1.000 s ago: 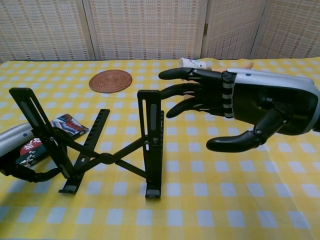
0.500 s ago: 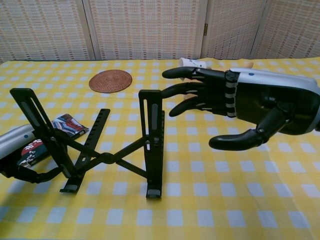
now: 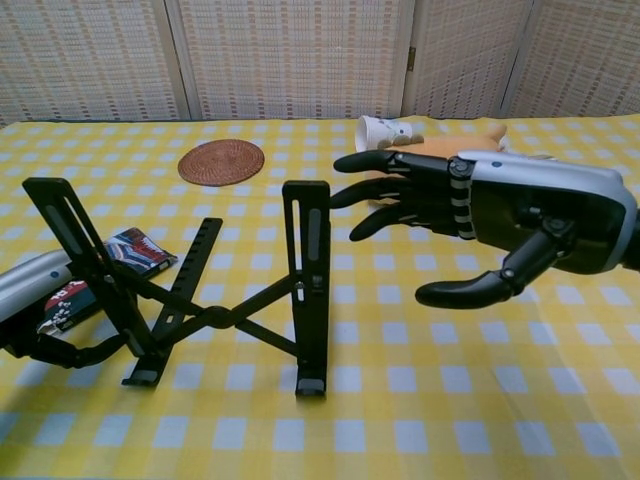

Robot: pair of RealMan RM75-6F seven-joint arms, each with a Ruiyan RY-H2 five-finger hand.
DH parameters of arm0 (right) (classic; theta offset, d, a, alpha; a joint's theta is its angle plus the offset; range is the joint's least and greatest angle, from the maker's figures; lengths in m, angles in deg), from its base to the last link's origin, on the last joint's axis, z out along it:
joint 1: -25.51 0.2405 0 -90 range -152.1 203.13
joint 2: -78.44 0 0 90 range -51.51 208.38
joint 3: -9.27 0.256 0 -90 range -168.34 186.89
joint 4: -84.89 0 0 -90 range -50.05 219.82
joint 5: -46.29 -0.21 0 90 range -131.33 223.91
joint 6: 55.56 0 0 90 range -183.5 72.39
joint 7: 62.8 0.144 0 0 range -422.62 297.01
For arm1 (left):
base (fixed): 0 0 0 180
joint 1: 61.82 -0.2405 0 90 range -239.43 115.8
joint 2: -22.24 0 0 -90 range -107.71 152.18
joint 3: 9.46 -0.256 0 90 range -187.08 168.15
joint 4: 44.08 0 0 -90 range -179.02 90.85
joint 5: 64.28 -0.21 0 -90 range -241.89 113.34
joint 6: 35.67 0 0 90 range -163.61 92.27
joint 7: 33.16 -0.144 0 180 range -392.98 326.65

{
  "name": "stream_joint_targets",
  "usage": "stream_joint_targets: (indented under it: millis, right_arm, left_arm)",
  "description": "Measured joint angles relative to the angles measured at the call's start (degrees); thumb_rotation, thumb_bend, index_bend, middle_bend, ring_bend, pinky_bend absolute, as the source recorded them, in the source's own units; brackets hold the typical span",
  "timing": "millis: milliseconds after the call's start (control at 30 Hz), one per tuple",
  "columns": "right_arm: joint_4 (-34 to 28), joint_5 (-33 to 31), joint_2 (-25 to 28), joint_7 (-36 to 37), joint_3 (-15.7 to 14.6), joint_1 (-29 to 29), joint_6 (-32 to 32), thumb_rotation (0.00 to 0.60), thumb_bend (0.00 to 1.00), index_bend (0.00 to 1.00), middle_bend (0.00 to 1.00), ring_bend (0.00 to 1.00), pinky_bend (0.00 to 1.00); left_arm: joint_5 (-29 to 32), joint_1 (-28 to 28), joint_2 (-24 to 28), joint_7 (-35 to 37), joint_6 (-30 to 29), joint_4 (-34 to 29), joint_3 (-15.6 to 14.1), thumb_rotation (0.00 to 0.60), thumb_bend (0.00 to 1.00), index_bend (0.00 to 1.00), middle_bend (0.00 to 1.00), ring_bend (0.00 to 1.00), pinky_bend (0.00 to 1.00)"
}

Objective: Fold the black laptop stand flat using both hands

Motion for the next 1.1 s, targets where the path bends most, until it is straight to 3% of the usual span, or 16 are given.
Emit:
stream_joint_targets:
  millis: [333, 600, 833, 1100]
  right_arm:
    - [3.0, -1.7, -5.2, -2.1, 2.2, 2.0, -5.3, 0.600, 0.31, 0.00, 0.12, 0.17, 0.00]
    - [4.9, -1.8, -7.9, 0.5, 2.8, 3.1, -6.3, 0.600, 0.31, 0.00, 0.12, 0.17, 0.00]
    - [5.3, -2.5, -8.8, 6.9, 2.1, 3.5, -7.2, 0.600, 0.31, 0.00, 0.13, 0.17, 0.00]
    - [6.8, -3.7, -10.7, 21.1, 0.6, 3.4, -8.1, 0.600, 0.31, 0.00, 0.13, 0.17, 0.00]
  left_arm:
    - [0.0, 0.2, -0.2, 0.0, 0.2, 0.7, 0.1, 0.600, 0.48, 0.60, 0.35, 0.23, 0.20]
    - [0.1, 0.3, -0.3, 0.3, 0.0, 0.9, 0.4, 0.600, 0.48, 0.61, 0.35, 0.23, 0.20]
    - [0.3, 0.3, -0.5, 0.3, 0.0, 0.9, 0.5, 0.600, 0.48, 0.61, 0.35, 0.23, 0.20]
    - [0.3, 0.3, -0.8, 0.4, -0.1, 0.9, 0.4, 0.600, 0.48, 0.61, 0.35, 0.23, 0.20]
